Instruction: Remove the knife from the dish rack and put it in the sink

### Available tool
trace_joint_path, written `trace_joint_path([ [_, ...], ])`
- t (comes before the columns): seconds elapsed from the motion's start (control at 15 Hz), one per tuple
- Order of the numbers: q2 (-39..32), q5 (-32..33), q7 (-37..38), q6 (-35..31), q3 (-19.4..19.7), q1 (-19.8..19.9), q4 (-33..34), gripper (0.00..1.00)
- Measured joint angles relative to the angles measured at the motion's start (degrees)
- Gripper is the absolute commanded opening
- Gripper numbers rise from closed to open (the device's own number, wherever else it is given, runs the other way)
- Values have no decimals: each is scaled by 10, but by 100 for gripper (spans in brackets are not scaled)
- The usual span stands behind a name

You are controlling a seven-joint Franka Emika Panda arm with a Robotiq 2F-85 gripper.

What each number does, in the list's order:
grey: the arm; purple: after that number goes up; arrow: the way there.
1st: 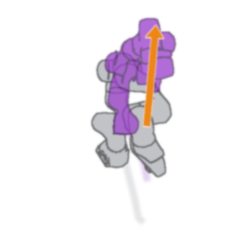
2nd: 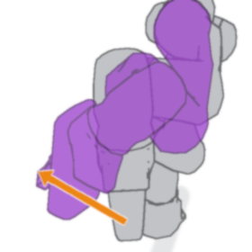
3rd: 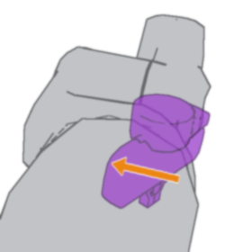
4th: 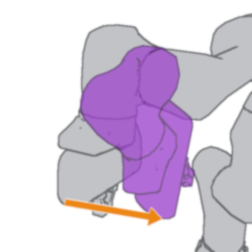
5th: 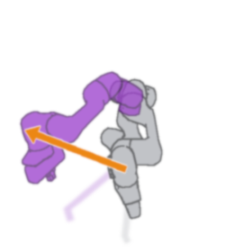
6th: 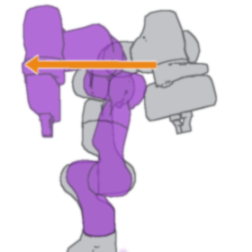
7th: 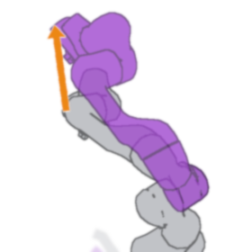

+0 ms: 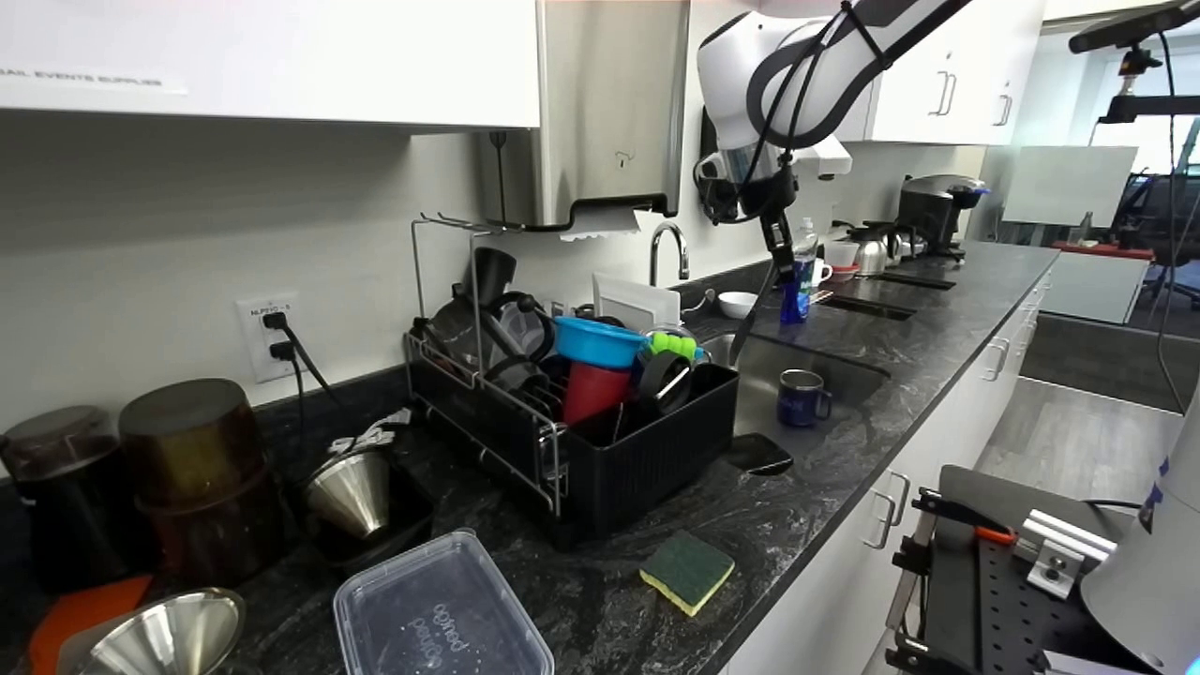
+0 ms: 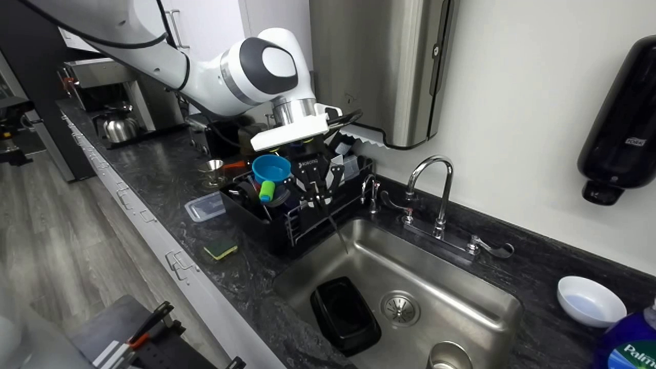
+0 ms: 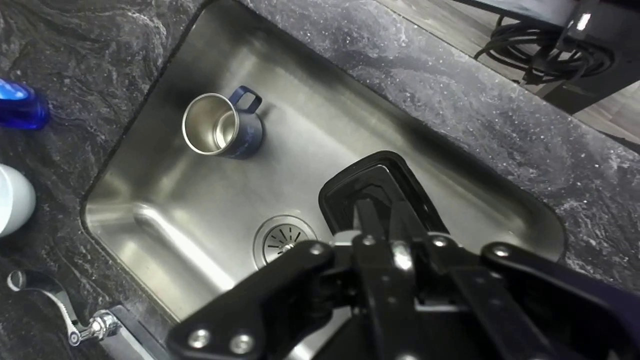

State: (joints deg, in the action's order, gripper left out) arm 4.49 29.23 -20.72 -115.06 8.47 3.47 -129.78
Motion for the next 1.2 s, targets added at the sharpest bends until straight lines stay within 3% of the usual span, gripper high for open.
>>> trace_joint_path([
  [1.2,-77,-114,1,-55,33,64,16,3],
])
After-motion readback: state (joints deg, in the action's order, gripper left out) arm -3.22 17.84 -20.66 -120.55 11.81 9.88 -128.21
